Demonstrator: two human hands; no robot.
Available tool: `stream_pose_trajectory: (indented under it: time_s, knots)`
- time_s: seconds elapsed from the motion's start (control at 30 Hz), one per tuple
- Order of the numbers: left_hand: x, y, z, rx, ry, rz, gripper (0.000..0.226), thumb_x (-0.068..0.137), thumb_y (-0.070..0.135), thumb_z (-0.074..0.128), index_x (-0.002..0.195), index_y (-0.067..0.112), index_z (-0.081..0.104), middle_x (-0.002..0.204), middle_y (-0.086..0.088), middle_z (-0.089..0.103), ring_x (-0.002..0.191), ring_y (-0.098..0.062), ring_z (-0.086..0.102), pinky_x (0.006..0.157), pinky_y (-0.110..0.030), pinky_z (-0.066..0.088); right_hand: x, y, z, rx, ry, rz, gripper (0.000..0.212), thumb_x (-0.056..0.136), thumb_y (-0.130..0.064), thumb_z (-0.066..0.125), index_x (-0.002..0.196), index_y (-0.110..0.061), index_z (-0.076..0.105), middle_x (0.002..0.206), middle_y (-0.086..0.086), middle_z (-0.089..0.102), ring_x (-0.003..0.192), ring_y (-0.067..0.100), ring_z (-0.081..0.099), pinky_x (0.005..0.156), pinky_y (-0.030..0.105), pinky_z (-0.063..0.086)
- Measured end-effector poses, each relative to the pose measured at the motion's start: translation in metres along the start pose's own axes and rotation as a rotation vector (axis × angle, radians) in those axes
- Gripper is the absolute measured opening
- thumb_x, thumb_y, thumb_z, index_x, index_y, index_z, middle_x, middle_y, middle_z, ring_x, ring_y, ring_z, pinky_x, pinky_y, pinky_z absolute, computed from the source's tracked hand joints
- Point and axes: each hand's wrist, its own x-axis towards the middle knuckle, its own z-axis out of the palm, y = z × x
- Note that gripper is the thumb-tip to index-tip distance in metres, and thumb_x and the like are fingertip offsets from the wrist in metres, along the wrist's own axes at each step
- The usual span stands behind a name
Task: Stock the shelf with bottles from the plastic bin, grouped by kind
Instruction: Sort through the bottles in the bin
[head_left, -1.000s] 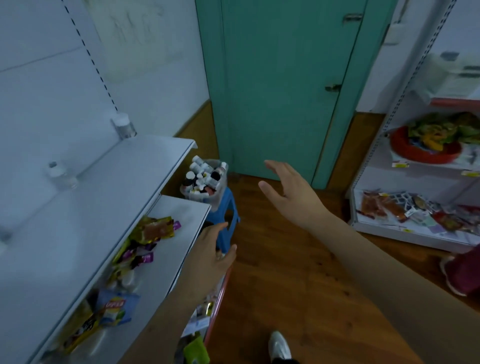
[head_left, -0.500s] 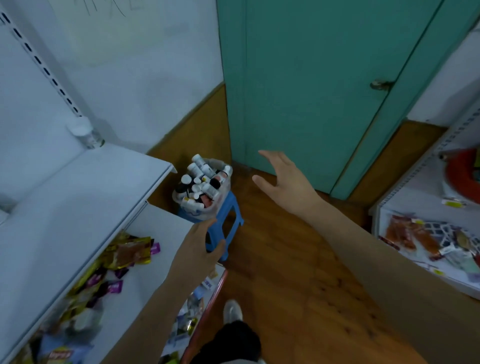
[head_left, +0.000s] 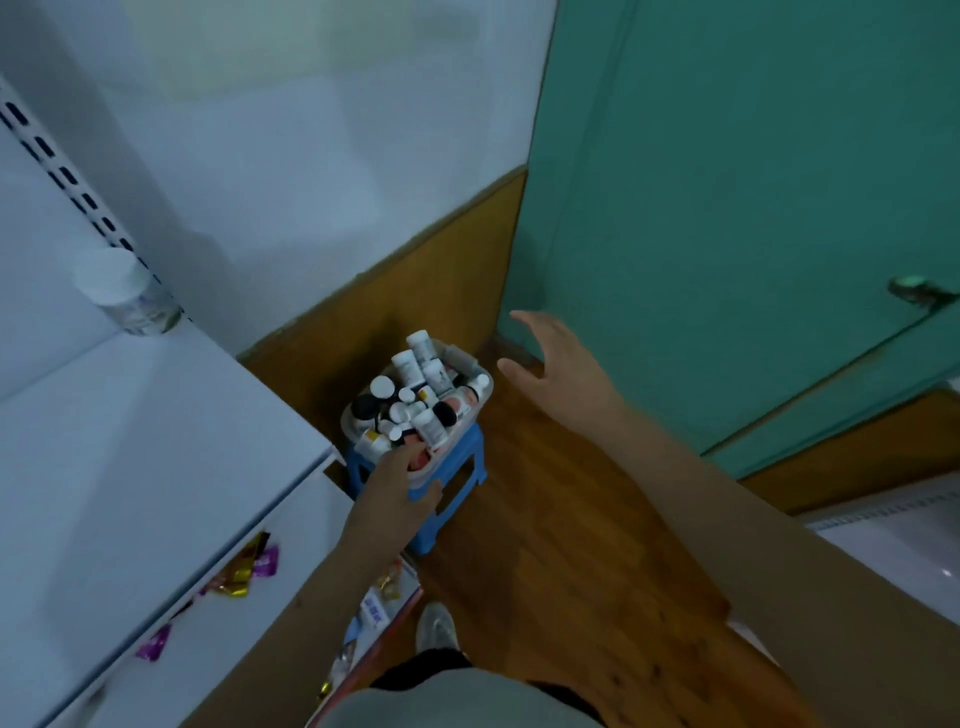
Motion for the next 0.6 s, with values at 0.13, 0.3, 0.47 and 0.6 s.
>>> stream_pose_trajectory:
  time_s: [0.13, 0.3, 0.47, 0.6]
  knots:
    - [0.034, -0.005, 0.004, 0.007, 0.061, -0.086, 0.045, 0.098, 0.025, 0.059, 0.139, 0.018, 0.045, 0.127, 0.012, 0.043, 0.115, 0.0, 0.038, 0.093, -0.017, 0.032, 0.053, 0.022, 0.017, 0.026, -0.05, -0.018, 0.062, 0.096, -0.043, 0.057, 0.148, -0.015, 0.039, 0.148, 0.003, 0.042, 0.134, 0.014, 0.04, 0.111, 0.027, 0.032]
    - [0.065, -0.026, 0.013, -0.004, 0.118, -0.276, 0.057, 0.096, 0.032, 0.061, 0.146, 0.016, 0.04, 0.149, -0.001, 0.043, 0.136, -0.017, 0.041, 0.111, -0.031, 0.035, 0.121, 0.054, 0.045, 0.025, -0.229, -0.023, 0.064, 0.096, -0.046, 0.057, 0.148, -0.014, 0.037, 0.147, 0.005, 0.041, 0.132, 0.018, 0.042, 0.109, 0.032, 0.036]
    - [0.106, -0.043, 0.029, -0.05, 0.218, -0.447, 0.054, 0.094, 0.03, 0.063, 0.143, 0.016, 0.044, 0.141, -0.004, 0.048, 0.128, -0.02, 0.047, 0.102, -0.028, 0.038, 0.191, 0.093, 0.08, 0.032, -0.4, -0.142, 0.05, 0.097, -0.026, 0.061, 0.142, -0.011, 0.044, 0.124, -0.008, 0.046, 0.116, 0.011, 0.043, 0.096, 0.026, 0.036]
    - [0.135, -0.052, 0.044, -0.065, 0.304, -0.614, 0.052, 0.093, 0.023, 0.065, 0.14, 0.01, 0.047, 0.141, -0.009, 0.05, 0.13, -0.026, 0.047, 0.102, -0.03, 0.036, 0.252, 0.156, 0.142, -0.046, -0.641, -0.207, 0.05, 0.087, -0.058, 0.056, 0.127, -0.031, 0.048, 0.111, -0.007, 0.056, 0.104, 0.018, 0.058, 0.081, 0.04, 0.051]
